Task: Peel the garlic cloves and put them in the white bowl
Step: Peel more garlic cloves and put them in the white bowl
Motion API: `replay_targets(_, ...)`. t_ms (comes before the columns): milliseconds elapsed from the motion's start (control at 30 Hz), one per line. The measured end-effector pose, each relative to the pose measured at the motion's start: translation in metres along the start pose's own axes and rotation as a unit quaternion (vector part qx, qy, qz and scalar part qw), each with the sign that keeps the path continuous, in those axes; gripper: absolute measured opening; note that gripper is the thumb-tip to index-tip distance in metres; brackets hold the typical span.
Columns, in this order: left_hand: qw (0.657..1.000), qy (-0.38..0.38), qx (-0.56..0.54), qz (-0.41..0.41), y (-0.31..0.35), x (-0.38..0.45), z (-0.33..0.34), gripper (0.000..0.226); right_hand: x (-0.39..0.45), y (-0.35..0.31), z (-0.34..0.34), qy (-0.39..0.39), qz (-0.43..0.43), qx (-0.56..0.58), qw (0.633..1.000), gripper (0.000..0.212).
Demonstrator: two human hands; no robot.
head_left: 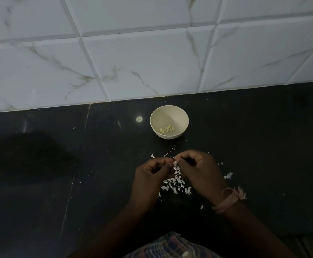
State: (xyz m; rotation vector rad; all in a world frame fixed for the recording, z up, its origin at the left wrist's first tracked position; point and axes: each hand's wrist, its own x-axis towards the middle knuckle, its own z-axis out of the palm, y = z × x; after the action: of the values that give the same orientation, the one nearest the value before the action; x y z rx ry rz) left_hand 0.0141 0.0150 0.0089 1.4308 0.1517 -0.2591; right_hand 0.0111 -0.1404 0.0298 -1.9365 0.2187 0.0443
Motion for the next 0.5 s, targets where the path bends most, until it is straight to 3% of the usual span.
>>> replay_targets(200,1.000,-0.003,0.020,-0.007,-0.0001,0.0035,-0.0033,0.012,-0.0011,0.0012,-0.0020,-0.050,0.024,0.003,0.998,0.009)
replay_targets(500,0.989,0.001,-0.133,-0.068,-0.0059,0.0076,0.0009,0.022,-0.0025,-0.0028,0.0058,-0.039,0.045,0.031,0.998,0.012)
